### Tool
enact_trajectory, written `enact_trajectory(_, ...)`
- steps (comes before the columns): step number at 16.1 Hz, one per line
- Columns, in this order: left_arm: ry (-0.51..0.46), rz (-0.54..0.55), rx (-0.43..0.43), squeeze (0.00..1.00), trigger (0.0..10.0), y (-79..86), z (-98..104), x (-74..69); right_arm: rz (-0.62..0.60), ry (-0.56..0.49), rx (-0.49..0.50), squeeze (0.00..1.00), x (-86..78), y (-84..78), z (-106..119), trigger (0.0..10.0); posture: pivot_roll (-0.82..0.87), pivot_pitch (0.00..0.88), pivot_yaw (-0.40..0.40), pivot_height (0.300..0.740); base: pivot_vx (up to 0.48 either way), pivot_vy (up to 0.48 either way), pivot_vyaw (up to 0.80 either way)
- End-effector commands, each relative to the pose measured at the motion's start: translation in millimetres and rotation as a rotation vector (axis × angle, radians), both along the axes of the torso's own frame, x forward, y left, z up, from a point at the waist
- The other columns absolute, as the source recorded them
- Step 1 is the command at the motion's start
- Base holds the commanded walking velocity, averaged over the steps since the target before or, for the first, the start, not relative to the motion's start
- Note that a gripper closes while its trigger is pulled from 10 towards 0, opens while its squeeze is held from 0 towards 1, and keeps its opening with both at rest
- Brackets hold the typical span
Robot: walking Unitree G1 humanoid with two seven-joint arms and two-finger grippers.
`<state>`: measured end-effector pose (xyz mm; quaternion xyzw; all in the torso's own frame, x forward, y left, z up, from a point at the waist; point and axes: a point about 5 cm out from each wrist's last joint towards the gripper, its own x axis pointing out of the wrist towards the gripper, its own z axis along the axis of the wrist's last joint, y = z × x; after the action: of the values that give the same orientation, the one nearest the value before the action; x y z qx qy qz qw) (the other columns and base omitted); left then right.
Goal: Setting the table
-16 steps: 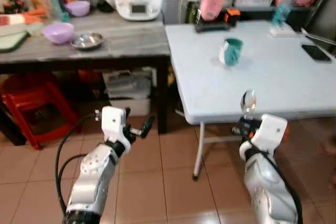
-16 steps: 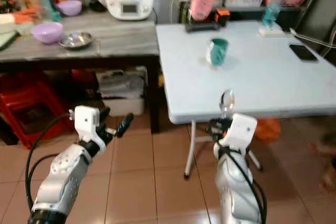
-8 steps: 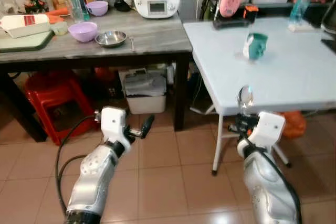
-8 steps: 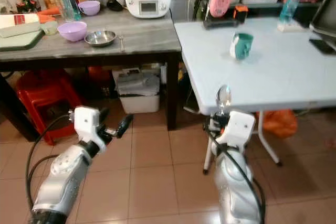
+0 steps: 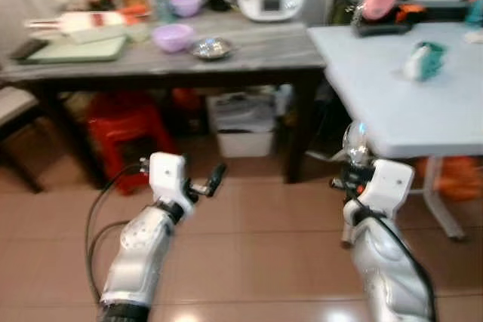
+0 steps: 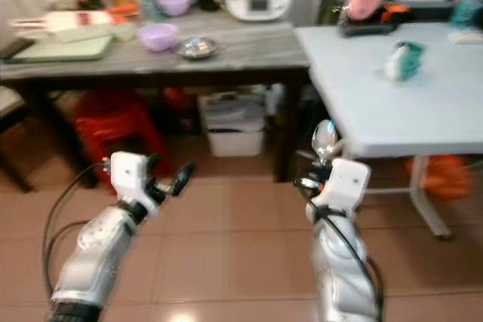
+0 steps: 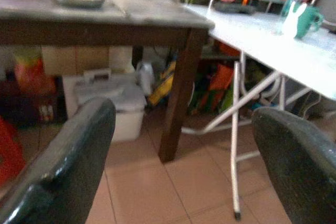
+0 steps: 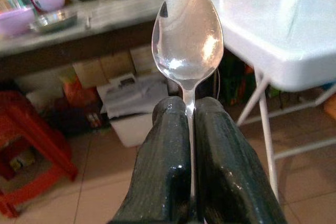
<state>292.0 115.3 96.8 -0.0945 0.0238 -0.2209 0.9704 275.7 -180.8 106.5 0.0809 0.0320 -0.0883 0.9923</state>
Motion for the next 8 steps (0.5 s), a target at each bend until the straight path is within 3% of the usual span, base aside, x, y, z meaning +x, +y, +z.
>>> enact_trajectory(1,-0.007,0.008,0.023,0.00,10.0,5.4,2.1,1.8,0.000,-0.021,0.004,0.00,1.3,1.2,4.3,10.0,0.02,0.000,0.013,0.740,0.000,0.412,0.41)
enact_trajectory(8,-0.044,-0.020,0.000,0.00,10.0,4.6,7.6,-0.2,-0.002,-0.023,0.006,0.00,0.4,1.8,3.5,10.0,0.02,0.000,0.015,0.740,0.000,0.000,0.00)
